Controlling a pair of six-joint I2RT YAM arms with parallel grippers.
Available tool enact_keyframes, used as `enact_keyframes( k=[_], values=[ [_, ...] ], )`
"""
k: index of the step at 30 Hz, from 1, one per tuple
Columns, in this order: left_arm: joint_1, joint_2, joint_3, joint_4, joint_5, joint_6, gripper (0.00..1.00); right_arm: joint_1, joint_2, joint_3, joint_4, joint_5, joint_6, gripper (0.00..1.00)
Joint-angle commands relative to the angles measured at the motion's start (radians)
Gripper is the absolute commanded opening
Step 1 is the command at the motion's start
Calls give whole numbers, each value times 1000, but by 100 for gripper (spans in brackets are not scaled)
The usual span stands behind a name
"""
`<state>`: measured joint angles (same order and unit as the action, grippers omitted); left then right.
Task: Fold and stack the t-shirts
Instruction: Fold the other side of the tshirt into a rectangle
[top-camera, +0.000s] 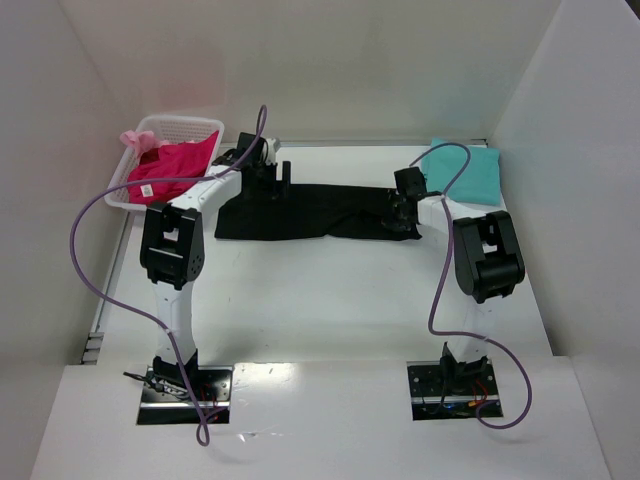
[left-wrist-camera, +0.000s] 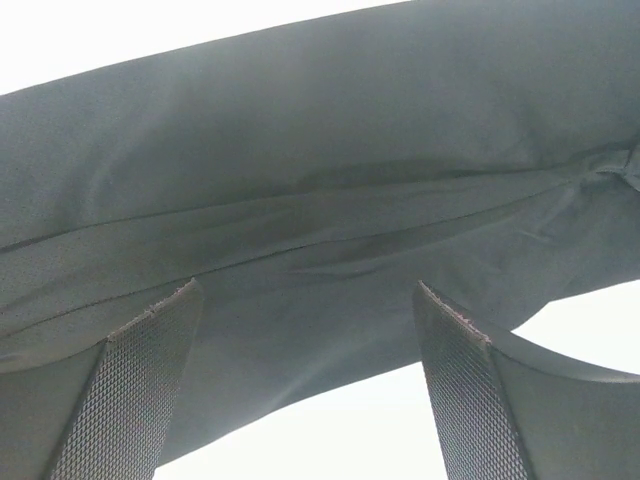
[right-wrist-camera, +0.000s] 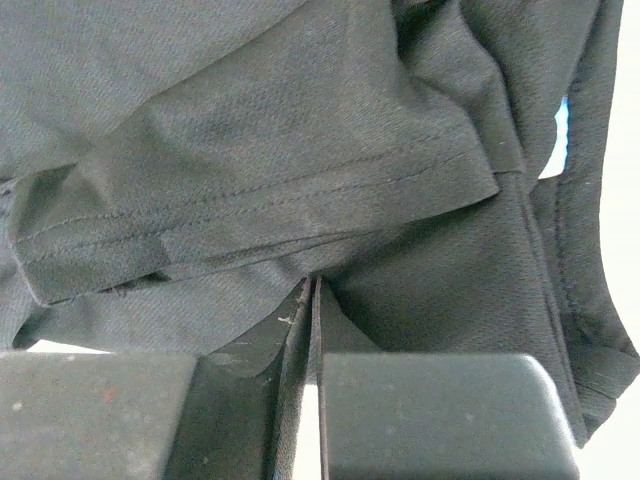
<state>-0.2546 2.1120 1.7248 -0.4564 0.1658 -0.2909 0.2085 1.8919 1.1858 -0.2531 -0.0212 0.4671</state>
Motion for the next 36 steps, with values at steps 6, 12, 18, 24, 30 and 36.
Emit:
enact_keyframes(
  k=[6, 12, 18, 24, 30, 36],
  values=[
    [5, -23, -8, 25, 20, 1, 94, 12, 56, 104, 64, 73, 8, 10],
    [5, -14, -8, 16, 2, 10, 94, 12, 157, 175, 74, 64, 18, 10],
    [5, -14, -8, 7, 1, 19, 94, 12, 168, 241, 83, 99, 27, 10],
    [5, -4, -18, 7, 1, 19, 94, 12, 168, 331, 103, 122, 24, 14],
    [5, -4, -36, 7, 1, 19, 96, 12, 232, 380, 114, 113, 24, 17],
    [5, -24, -54, 7, -8, 10, 96, 12, 273, 410, 124, 104, 15, 17]
  ],
)
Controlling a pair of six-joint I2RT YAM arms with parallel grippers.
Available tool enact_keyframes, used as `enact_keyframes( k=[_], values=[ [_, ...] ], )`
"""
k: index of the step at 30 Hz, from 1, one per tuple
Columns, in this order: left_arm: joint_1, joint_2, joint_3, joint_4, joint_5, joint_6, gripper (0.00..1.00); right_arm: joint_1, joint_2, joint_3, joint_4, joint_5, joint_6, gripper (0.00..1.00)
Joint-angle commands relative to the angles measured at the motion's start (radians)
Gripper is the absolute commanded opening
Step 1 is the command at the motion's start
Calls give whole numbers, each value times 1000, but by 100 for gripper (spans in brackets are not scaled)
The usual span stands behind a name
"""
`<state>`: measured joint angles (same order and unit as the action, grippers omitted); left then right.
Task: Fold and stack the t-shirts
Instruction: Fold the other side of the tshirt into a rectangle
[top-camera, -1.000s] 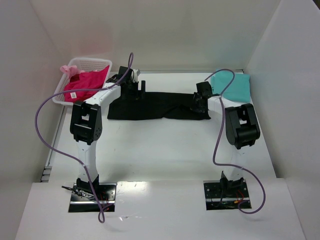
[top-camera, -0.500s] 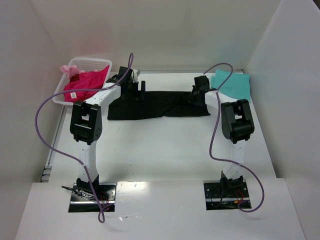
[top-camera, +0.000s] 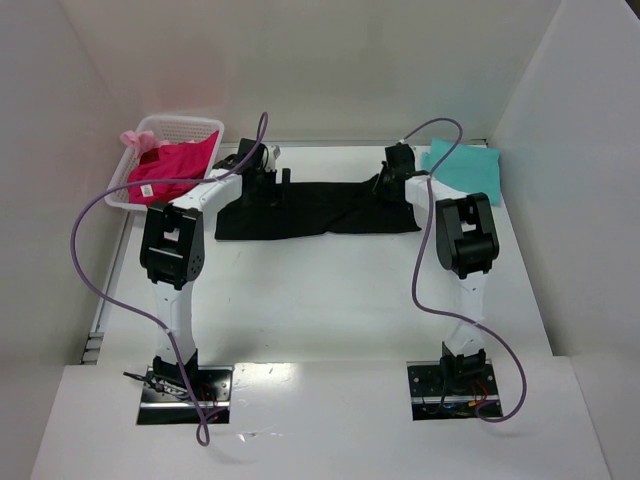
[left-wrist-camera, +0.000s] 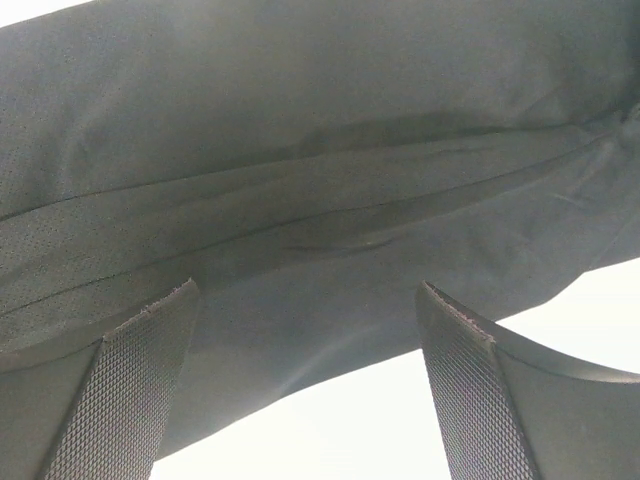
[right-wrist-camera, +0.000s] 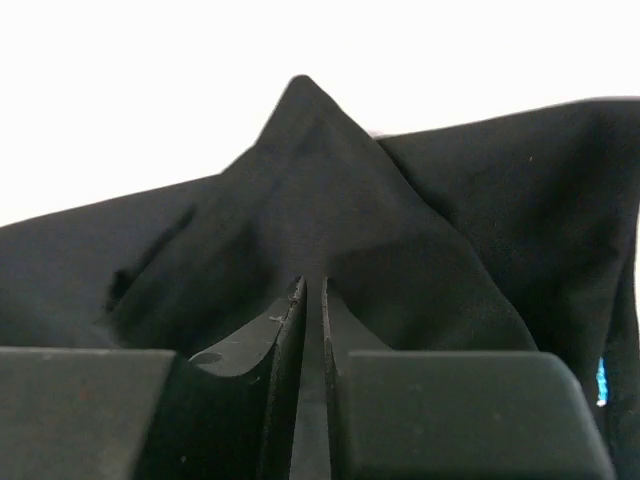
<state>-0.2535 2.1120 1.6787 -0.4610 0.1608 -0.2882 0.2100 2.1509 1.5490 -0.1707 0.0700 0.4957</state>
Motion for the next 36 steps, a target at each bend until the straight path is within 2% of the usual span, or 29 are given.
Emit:
enact_keyframes(
  k=[1, 6, 8, 10, 13, 14, 15, 17, 21, 27, 36],
  values=[
    [3, -24, -8, 12, -3, 7, 96, 11, 13, 46, 54, 13, -14, 17],
    [3, -35, -8, 12, -3, -2, 96, 2, -31, 66, 74, 13, -36, 28],
    [3, -35, -8, 12, -3, -2, 96, 2, -61, 66, 74, -24, -45, 48],
    [3, -46, 1, 12, -3, -2, 96, -9, -118, 30, 95, -54, -45, 57],
    [3, -46, 1, 12, -12, -2, 97, -9, -177, -38, 161, -100, -94, 81],
    [3, -46, 1, 12, -12, -2, 97, -9, -177, -47, 171, -146, -126, 94],
    [3, -46, 1, 21, -12, -2, 97, -9, -177, -47, 171, -171, -144, 99],
    [3, -46, 1, 21, -3, -2, 98, -9, -133, -32, 136, -229, -189, 99],
    [3, -75, -13, 21, -3, -2, 99, -9, -63, 26, 37, -217, -238, 99],
    [3, -107, -59, 21, -21, -2, 99, -9, -72, -12, 85, -110, -285, 99],
    [3, -116, -77, 21, -30, 7, 99, 9, -62, 0, 85, -81, -378, 99]
  ],
)
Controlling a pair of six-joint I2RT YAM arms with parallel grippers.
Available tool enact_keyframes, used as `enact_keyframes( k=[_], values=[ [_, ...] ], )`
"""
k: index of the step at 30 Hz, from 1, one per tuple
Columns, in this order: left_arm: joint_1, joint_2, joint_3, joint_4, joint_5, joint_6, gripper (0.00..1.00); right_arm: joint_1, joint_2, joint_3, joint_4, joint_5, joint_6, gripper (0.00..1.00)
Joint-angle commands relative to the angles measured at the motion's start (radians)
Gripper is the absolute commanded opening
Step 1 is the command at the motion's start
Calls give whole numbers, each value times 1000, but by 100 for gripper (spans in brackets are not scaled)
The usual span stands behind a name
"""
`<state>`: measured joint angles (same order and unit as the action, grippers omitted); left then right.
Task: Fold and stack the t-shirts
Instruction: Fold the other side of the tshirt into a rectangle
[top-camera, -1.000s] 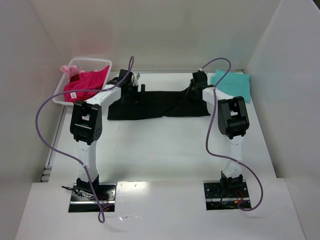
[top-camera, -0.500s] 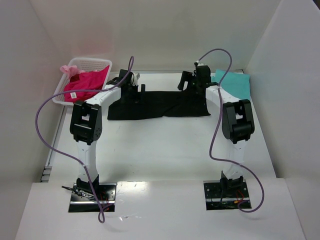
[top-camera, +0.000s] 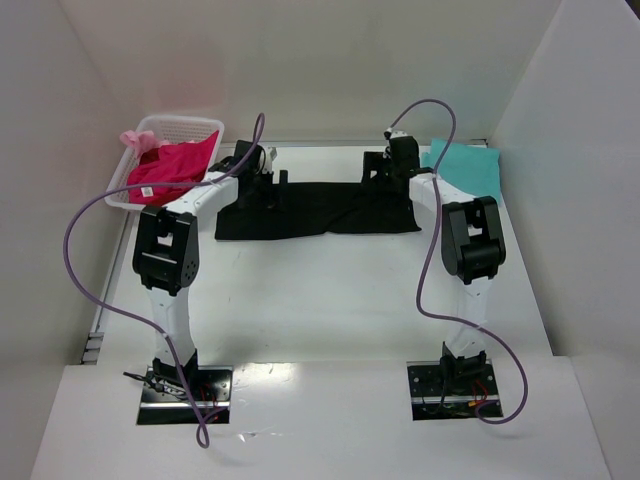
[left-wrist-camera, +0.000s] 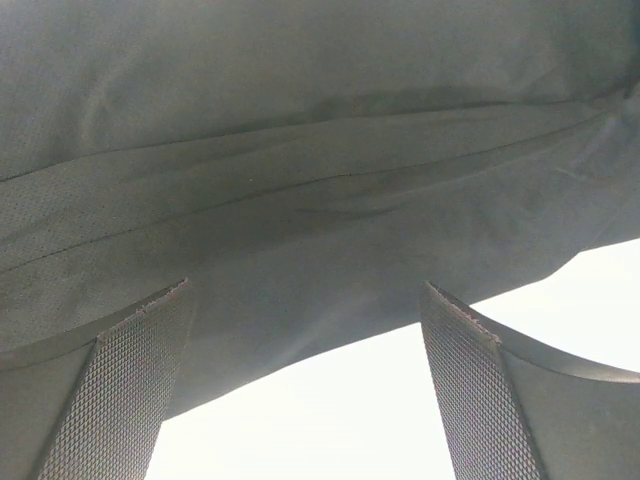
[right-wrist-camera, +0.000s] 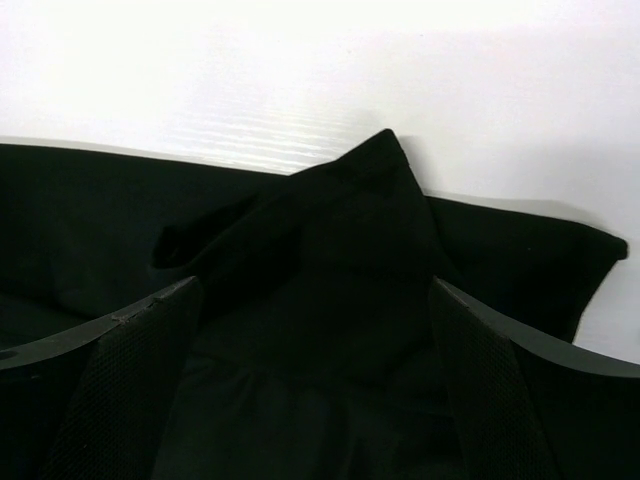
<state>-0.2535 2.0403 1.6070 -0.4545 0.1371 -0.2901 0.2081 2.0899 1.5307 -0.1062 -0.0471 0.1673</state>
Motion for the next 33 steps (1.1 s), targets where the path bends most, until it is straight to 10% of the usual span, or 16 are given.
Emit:
enact_keyframes(
  k=[1, 24, 33],
  values=[
    [3, -45, -5, 14, -7, 9, 99, 22, 8, 46, -9, 36, -61, 99],
    [13, -26, 4, 5, -7, 19, 99, 108, 145, 227, -150, 236, -63, 99],
    [34, -86, 41, -26, -54, 389, 99, 108, 3, 275, -158, 138, 61, 99]
  ],
)
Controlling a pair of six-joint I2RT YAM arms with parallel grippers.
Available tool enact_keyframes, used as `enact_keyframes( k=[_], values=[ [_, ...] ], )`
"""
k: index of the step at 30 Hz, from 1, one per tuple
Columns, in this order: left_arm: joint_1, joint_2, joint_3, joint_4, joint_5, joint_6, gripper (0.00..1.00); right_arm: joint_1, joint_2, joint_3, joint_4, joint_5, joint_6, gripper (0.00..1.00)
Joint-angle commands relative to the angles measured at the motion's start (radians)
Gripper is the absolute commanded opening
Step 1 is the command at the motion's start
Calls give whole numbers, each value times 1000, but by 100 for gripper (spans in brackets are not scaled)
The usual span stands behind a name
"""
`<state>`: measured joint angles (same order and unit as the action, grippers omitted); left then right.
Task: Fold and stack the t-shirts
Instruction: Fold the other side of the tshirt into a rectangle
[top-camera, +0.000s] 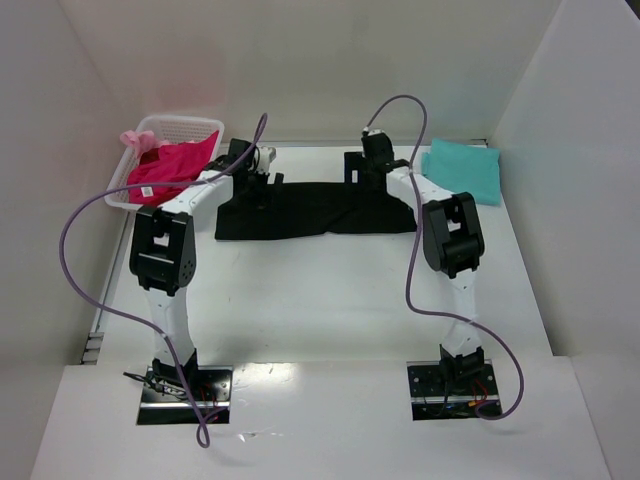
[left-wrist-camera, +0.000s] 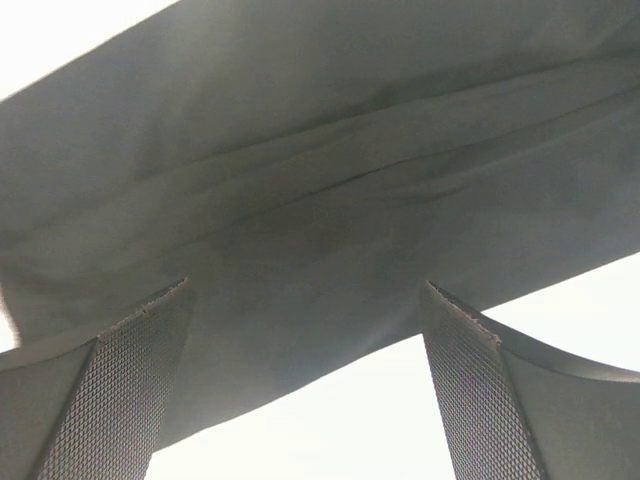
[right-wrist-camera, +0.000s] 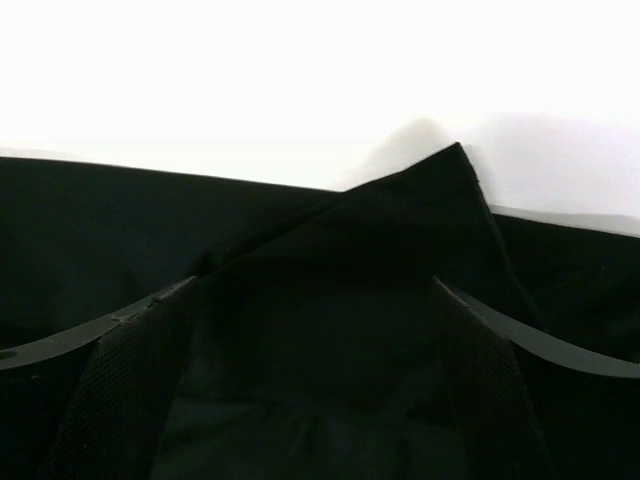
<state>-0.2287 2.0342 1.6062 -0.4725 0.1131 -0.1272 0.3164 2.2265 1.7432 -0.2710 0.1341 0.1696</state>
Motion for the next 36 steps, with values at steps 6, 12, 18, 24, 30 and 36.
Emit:
enact_keyframes(
  k=[6, 12, 18, 24, 30, 36],
  values=[
    [31, -54, 116, -38, -145, 489, 99, 0, -270, -84, 19, -103, 117, 99],
    [75, -5, 167, -100, 60, 696, 99, 0, -399, -233, 46, -71, 139, 99],
    [152, 60, 185, -175, 250, 762, 97, 0, -487, -297, 36, -38, 139, 99],
    [148, 69, 147, -209, 308, 836, 97, 0, -522, -306, -17, -5, 139, 99],
    [126, 119, 131, -239, 218, 900, 97, 0, -522, -295, -77, 7, 148, 99],
    [126, 198, 139, -166, 211, 883, 97, 0, -499, -245, -97, -16, 139, 99]
  ],
)
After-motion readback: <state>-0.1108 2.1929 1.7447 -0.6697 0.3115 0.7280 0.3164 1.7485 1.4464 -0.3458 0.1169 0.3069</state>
